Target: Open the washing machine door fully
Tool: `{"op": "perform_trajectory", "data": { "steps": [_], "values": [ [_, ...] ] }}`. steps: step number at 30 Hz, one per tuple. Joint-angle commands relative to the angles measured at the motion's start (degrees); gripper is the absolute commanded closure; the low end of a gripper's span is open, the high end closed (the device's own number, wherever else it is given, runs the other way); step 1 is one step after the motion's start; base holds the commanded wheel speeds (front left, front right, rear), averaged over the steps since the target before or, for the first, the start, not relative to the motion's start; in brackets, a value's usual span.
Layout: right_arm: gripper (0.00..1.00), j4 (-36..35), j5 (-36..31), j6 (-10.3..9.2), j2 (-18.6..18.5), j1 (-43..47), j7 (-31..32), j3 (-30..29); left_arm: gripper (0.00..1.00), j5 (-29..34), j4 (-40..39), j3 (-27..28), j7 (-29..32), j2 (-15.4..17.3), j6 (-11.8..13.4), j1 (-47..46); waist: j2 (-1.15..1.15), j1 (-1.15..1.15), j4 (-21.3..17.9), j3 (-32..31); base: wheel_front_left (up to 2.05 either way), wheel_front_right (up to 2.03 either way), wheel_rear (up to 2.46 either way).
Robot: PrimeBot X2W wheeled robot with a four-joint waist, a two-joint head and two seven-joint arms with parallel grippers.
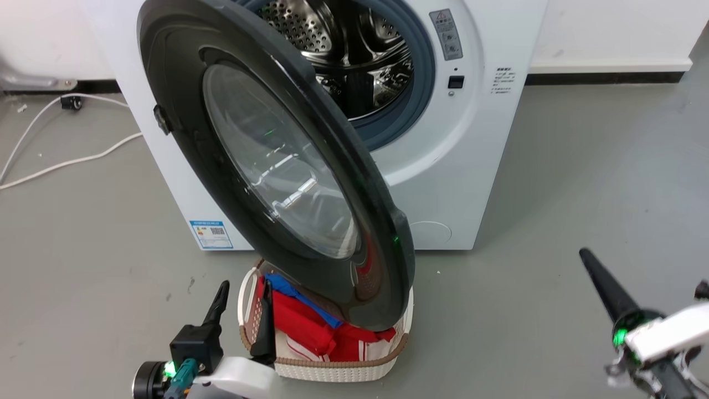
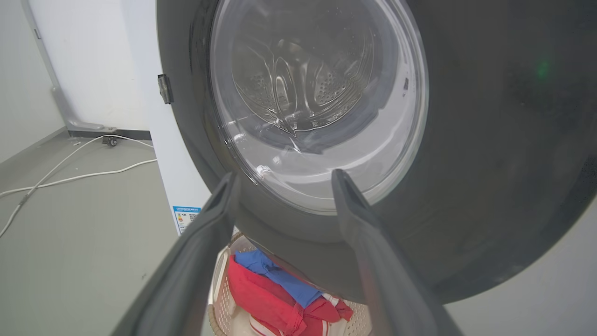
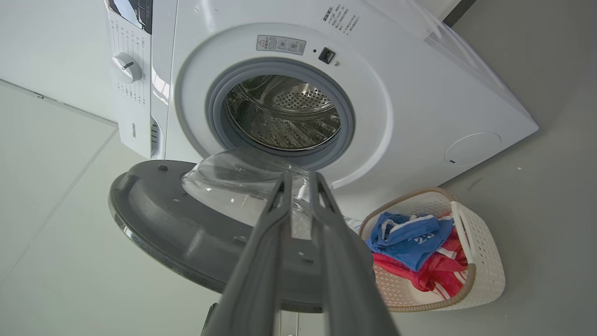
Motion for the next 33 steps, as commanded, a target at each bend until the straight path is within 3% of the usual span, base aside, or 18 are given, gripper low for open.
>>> {"op": "perform_trajectory", "data": {
  "steps": [1, 8, 17, 26, 33],
  "values": [
    [0.0, -0.8, -1.1, 0.15, 0.0, 1.4, -0.6, 0.5, 0.0, 0.4, 0.0, 0.3, -0.1, 0.2, -0.1, 0.7, 0.0, 0.0, -0.4, -0.5, 0.0, 0.0, 0.0],
    [0.0, -4.9, -8.1, 0.15, -0.5, 7.5, -7.4, 3.8, 0.0, 0.5, 0.5, 1.4, -0.1, 0.3, -1.0, 2.7, 0.0, 0.0, -0.9, -2.1, 0.0, 0.0, 0.0],
    [0.0, -6.6, -34.3, 0.15, -5.5, 9.5, -21.7, 7.5, 0.0, 0.9, 1.0, 2.5, -0.1, 0.3, -1.7, 3.6, 0.0, 0.0, -1.2, -3.3, 0.0, 0.0, 0.0],
    [0.0, -5.0, -50.2, 0.14, -6.2, 10.8, -25.0, 6.6, 0.0, 1.7, 1.2, 3.3, -0.1, 0.9, -2.1, 3.0, 0.0, 0.0, -1.6, -3.5, 0.0, 0.0, 0.0],
    [0.0, -3.8, -53.9, 0.14, -4.5, 11.3, -25.4, 7.3, 0.0, 2.0, 1.6, 3.8, -0.1, 1.1, -2.0, 3.3, 0.0, 0.0, -1.8, -3.4, 0.0, 0.0, 0.0]
  ]
}}
